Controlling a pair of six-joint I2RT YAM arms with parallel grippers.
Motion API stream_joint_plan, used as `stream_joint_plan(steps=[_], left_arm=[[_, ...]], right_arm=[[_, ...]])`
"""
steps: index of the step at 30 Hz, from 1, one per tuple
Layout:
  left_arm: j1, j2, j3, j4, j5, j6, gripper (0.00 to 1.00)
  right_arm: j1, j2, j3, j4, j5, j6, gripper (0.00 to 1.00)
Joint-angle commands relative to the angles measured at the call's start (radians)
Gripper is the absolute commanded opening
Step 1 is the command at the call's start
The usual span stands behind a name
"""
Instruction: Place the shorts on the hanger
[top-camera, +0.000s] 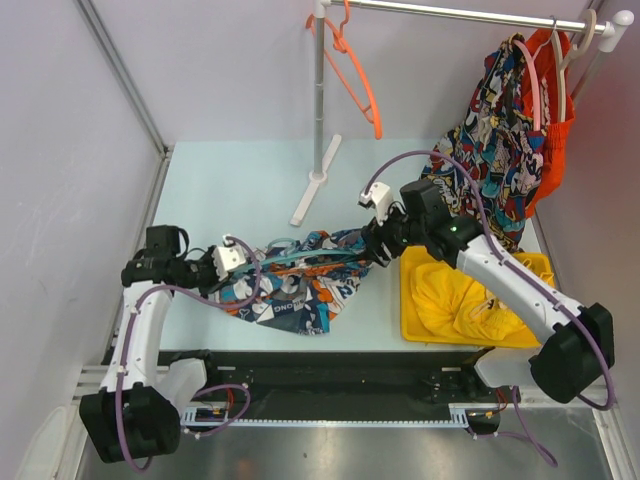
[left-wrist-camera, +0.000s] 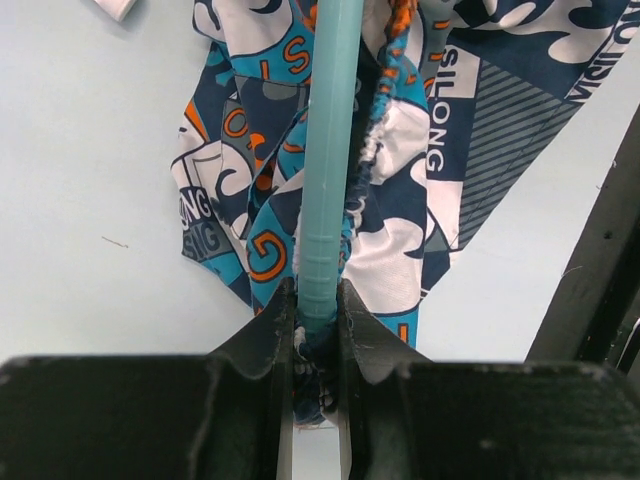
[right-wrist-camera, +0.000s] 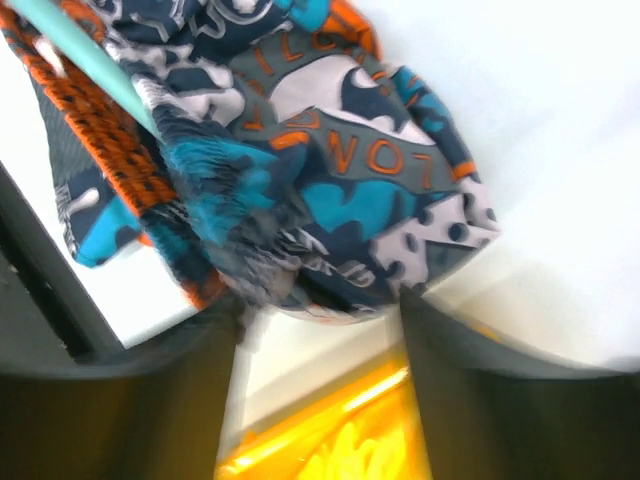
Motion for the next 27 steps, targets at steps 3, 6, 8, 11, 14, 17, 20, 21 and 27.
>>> stream_joint_plan(steps=[3,6,8,11,14,17,20,21,27], left_arm=[[0.007,-0.002,0.054,0.015,-0.029,-0.006,0.0],[0.006,0.005,0.075,-0.023,0.009,0.026,0.0],[0.004,0.008,0.097,-0.041,0.021,0.032,0.0],[-0.005,0.011,0.126,-0.095,0.041,0.085,0.01],[-0.024,0.003,0.143,-0.129,0.042,0.119,0.0],[-0.043,-0.005,0.163,-0.141,0.054,0.115,0.0],[-0.045,0.008,0.19,-0.15,0.074,0.081,0.0],[-0.045,0.015,0.197,-0.161,0.078,0.077,0.0],[-0.048,0.001,0.194,-0.163,0.097,0.089,0.0]], right_arm=[[-0.011,-0.058,0.107,-0.067,0.012,-0.085,0.8],[0.025,-0.078,0.115,-0.061,-0.009,-0.165,0.82],[0.07,-0.084,0.124,-0.052,-0.021,-0.221,0.84],[0.137,-0.087,0.132,-0.034,-0.057,-0.289,0.83],[0.223,-0.076,0.138,0.004,-0.06,-0.35,0.82],[0.313,-0.047,0.14,0.06,-0.014,-0.381,0.8],[0.386,-0.007,0.14,0.106,0.127,-0.401,0.81],[0.416,0.001,0.14,0.112,0.162,-0.398,0.83],[0.426,0.057,0.14,0.19,0.293,-0.355,0.79]])
